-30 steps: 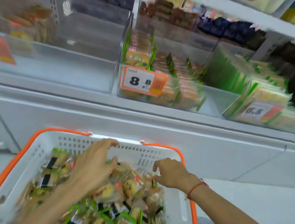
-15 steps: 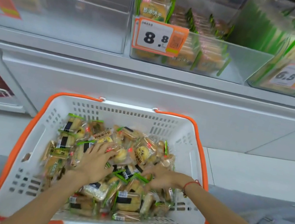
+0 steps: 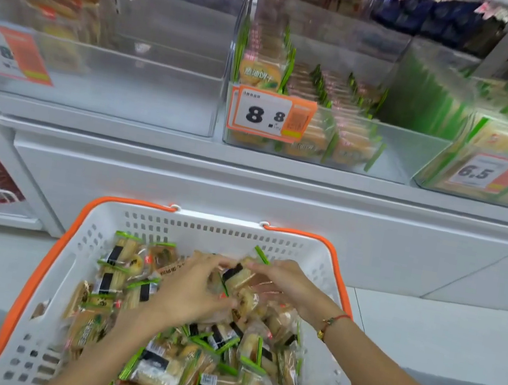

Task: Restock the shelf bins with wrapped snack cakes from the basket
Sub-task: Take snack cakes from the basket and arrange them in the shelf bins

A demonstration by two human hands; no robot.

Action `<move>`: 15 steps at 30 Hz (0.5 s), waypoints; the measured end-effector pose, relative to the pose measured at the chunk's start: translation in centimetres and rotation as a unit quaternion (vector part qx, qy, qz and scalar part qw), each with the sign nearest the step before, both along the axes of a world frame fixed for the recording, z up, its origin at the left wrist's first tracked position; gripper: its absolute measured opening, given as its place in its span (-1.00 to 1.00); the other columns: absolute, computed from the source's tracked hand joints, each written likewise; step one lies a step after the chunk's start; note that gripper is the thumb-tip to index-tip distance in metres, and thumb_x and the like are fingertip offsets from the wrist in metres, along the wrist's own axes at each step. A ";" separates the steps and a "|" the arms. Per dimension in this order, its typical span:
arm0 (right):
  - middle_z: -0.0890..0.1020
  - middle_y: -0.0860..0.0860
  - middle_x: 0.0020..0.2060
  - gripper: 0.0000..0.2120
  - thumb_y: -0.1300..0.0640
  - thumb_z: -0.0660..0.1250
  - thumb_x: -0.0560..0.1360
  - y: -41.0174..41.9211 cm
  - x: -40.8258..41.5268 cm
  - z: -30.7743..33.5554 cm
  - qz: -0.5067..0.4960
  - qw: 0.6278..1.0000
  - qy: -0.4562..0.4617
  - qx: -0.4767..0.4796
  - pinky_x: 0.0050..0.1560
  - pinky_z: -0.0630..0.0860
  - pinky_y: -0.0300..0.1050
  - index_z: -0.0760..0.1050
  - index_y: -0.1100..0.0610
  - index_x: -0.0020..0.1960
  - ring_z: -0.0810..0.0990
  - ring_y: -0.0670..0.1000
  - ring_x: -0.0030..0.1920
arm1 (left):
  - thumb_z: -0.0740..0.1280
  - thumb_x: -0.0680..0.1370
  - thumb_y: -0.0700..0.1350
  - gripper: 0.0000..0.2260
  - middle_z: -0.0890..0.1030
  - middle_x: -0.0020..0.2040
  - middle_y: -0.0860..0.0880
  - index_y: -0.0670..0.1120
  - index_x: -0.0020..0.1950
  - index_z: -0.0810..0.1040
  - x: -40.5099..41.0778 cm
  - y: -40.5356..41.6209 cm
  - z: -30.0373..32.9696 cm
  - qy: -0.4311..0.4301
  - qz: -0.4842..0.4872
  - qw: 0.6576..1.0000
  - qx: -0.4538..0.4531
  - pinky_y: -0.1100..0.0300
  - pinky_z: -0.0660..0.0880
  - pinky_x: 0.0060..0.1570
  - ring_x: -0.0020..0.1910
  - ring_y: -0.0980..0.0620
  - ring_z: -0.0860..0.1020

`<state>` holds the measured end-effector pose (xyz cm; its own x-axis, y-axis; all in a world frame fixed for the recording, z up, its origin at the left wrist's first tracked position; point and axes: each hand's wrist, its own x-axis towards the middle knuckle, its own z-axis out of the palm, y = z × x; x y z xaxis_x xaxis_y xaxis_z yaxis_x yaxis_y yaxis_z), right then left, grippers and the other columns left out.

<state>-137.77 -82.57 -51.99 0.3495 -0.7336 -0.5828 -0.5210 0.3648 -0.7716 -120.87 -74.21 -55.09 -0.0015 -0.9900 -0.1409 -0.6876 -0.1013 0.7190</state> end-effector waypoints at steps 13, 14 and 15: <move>0.65 -0.06 -0.08 -0.82 0.00 0.28 0.57 -1.4 2.3 8.1 -0.078 0.980 -0.087 -0.159 -0.14 0.50 -0.31 0.62 0.04 -0.02 0.58 -0.10 -0.11 | 0.31 0.58 -0.14 -0.81 0.60 -0.01 0.21 0.04 0.17 0.51 -0.8 -2.2 5.7 0.302 0.152 0.940 -0.056 0.49 0.45 -0.03 0.05 0.32 0.53; 0.63 -0.03 -0.04 -0.85 0.04 0.29 0.57 -1.8 2.1 8.3 -0.089 0.975 -0.079 -0.187 -0.21 0.49 -0.38 0.60 0.05 0.02 0.57 -0.12 -0.11 | 0.29 0.59 -0.16 -0.83 0.61 -0.03 0.19 0.04 0.14 0.50 -1.0 -2.3 6.2 0.350 0.146 0.925 -0.027 0.52 0.45 -0.12 0.02 0.33 0.53; 0.60 0.00 0.01 -0.85 0.05 0.31 0.56 -2.0 1.9 8.6 -0.087 0.973 -0.068 -0.203 -0.26 0.46 -0.43 0.57 0.06 0.08 0.55 -0.13 -0.10 | 0.28 0.59 -0.16 -0.84 0.63 -0.03 0.17 0.05 0.13 0.51 -1.1 -2.4 6.6 0.375 0.138 0.917 -0.009 0.51 0.44 -0.17 0.02 0.32 0.54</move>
